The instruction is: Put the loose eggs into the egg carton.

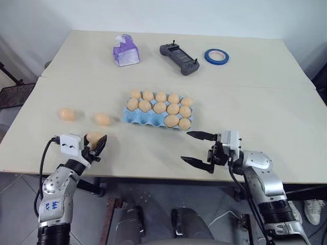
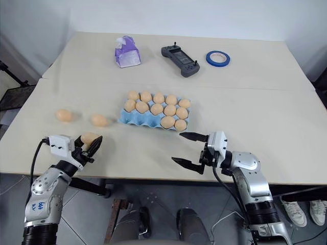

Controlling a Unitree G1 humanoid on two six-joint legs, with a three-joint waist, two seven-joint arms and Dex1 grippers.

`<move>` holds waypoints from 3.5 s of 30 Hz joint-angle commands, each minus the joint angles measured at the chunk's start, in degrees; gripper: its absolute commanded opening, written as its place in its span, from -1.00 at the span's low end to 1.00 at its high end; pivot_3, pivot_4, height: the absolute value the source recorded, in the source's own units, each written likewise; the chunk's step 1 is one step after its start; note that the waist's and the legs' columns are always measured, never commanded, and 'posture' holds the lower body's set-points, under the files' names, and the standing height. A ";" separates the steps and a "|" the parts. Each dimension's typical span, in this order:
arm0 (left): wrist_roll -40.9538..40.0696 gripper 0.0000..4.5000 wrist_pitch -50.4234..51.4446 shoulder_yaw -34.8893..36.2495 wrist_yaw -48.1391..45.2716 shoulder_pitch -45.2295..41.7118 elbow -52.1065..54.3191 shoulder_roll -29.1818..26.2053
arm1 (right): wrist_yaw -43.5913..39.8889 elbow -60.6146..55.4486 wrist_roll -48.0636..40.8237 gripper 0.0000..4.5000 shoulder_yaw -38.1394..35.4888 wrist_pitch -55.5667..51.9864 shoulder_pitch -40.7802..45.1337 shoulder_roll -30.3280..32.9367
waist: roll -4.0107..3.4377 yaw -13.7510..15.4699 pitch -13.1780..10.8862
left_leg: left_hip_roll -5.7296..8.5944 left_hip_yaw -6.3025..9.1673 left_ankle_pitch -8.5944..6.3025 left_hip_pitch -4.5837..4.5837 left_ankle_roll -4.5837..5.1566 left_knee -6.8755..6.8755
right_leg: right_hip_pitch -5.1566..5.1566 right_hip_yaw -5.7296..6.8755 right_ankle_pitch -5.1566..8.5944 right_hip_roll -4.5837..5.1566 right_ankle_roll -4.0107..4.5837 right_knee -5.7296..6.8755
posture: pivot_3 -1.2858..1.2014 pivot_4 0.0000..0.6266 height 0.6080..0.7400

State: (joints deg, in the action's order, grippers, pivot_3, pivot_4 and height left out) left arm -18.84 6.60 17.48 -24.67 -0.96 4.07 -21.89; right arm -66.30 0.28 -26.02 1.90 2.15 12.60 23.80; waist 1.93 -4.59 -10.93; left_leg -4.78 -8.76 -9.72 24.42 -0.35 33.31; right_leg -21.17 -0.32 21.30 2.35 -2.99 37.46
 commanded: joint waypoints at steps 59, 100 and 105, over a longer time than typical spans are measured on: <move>-1.35 0.99 -1.87 4.41 -9.21 -2.00 -3.13 -8.36 | 1.17 2.09 1.62 1.00 -0.11 6.27 2.58 -0.31 | 0.00 1.25 0.00 | 0.04 0.06 0.10 0.02 -0.01 -0.16 | -0.19 0.11 0.20 0.11 0.20 0.21 | 0.03 -0.52 1.00; 2.25 0.09 7.46 -15.41 -19.54 -36.53 -19.22 -3.75 | 7.39 -2.70 2.53 1.00 -0.69 5.92 -1.34 -0.64 | 0.04 1.40 -0.02 | 0.06 -0.06 0.22 0.02 0.05 0.23 | -0.10 -0.02 0.01 -0.06 -0.16 0.42 | 0.03 -0.52 1.00; 4.03 0.36 5.89 -16.07 -18.73 -39.83 -25.39 -2.36 | 9.36 -4.92 2.07 1.00 -1.11 5.73 -2.37 -0.84 | 0.04 1.35 -0.02 | 0.04 -0.01 0.27 0.04 0.06 0.28 | -0.13 -0.02 0.01 -0.11 -0.16 0.44 | 0.03 -0.52 1.00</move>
State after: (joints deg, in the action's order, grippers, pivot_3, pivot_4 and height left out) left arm -15.11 13.87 0.57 -43.61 -39.53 -21.15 -24.13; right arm -57.61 -2.12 -23.09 1.93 7.37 10.33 23.07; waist 1.97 -3.24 -10.94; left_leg -4.73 -8.78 -9.45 24.46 -0.28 33.59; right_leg -21.31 -0.34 21.31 2.25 -3.15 37.90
